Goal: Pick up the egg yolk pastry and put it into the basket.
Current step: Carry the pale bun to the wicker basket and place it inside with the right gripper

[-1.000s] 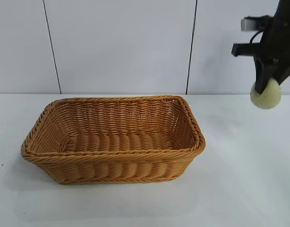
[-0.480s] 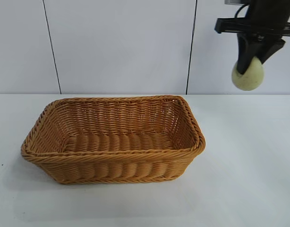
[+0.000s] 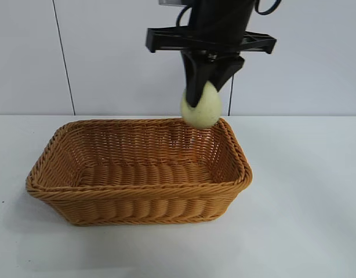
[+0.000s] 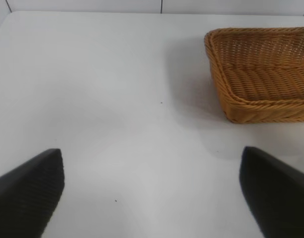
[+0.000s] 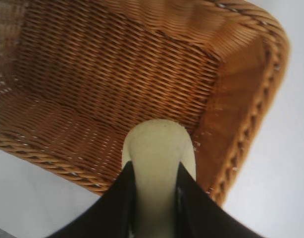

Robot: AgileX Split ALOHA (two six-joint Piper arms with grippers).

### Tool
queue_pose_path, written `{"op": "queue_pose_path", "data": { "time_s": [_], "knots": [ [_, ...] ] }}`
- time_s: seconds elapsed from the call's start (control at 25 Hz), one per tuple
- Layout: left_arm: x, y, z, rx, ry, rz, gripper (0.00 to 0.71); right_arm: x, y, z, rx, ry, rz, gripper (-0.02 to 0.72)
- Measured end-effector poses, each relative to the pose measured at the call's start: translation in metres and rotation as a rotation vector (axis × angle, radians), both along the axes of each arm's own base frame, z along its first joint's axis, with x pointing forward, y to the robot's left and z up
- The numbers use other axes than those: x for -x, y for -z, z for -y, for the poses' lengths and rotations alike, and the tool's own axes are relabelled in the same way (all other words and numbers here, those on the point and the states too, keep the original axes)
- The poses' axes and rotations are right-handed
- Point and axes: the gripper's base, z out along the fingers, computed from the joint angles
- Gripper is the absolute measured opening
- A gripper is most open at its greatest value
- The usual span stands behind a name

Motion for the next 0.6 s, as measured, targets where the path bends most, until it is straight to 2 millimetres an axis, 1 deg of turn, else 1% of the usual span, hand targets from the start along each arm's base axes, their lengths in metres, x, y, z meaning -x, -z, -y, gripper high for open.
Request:
{"op": "queue_pose_path", "data": {
  "time_s": [0.12, 0.24, 0.32, 0.4, 0.44, 0.48, 0.52, 0.6],
  "knots": [
    [0.000, 0.000, 0.000, 0.000, 0.000, 0.000, 0.692, -0.010, 0.031, -0.007, 0.017, 0.009, 0.001, 0.148],
    [0.000, 0.000, 0.000, 0.000, 0.000, 0.000, 0.692, -0.015, 0.061, -0.010, 0.056, 0.006, -0.026, 0.148],
    [0.000, 0.000, 0.000, 0.000, 0.000, 0.000, 0.692, -0.016, 0.073, -0.010, 0.074, 0.005, -0.043, 0.148],
    [0.000, 0.000, 0.000, 0.000, 0.000, 0.000, 0.692, -0.017, 0.077, -0.010, 0.080, 0.004, -0.047, 0.154],
    [0.000, 0.000, 0.000, 0.000, 0.000, 0.000, 0.692, -0.017, 0.077, -0.010, 0.079, 0.003, -0.045, 0.177],
    [0.000, 0.000, 0.000, 0.000, 0.000, 0.000, 0.692, -0.017, 0.076, -0.010, 0.076, 0.003, -0.039, 0.216],
    [0.000, 0.000, 0.000, 0.000, 0.000, 0.000, 0.692, -0.017, 0.075, -0.011, 0.074, 0.003, -0.036, 0.290],
    [0.000, 0.000, 0.000, 0.000, 0.000, 0.000, 0.692, -0.017, 0.074, -0.010, 0.076, 0.000, -0.033, 0.480]
  ]
}}
